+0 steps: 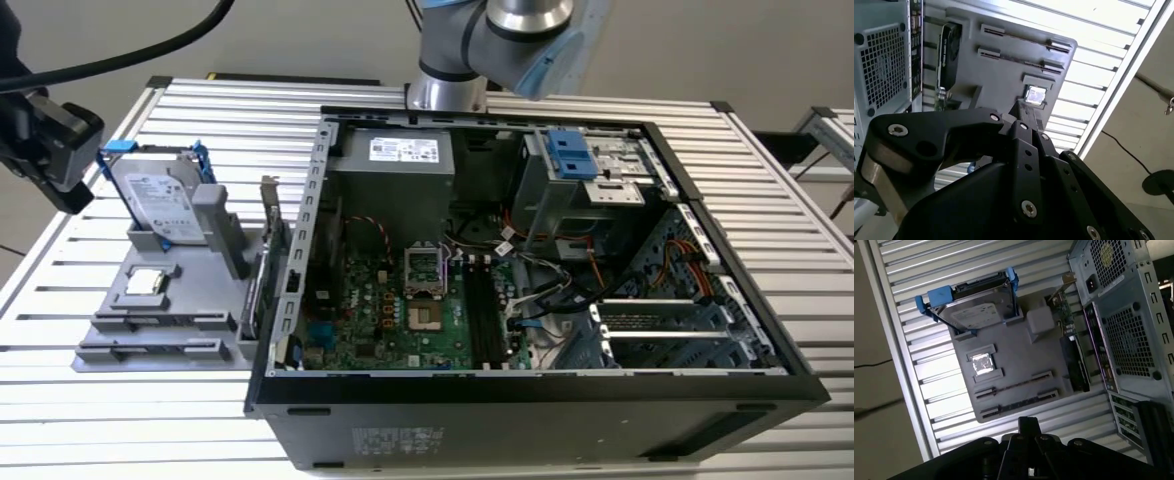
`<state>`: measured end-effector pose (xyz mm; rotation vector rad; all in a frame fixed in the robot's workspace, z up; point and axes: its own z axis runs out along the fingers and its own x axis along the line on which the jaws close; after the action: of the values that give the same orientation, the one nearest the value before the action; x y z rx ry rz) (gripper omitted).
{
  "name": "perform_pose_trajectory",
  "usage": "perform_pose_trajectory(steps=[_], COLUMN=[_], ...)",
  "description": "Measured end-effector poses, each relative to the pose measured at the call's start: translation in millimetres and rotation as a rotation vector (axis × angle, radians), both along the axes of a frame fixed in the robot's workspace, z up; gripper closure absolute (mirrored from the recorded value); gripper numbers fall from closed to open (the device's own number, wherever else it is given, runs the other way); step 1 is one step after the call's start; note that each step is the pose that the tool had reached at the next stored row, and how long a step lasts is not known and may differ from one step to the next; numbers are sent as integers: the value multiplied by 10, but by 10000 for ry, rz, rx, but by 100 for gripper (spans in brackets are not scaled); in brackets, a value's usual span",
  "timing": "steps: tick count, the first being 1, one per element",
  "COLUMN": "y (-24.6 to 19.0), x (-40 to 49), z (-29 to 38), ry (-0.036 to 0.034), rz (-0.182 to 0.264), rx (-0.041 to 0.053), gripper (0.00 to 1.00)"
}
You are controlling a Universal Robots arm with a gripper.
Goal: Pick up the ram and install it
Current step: 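Pick up the ram and move it above insertion slot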
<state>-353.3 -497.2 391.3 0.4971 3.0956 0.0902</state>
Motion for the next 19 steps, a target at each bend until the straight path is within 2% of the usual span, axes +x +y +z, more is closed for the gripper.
perform_pose_trajectory(steps=[19], y=[0], x=[0], z=[-4], ry=[51], rz=[-1373], rx=[1], gripper=[100])
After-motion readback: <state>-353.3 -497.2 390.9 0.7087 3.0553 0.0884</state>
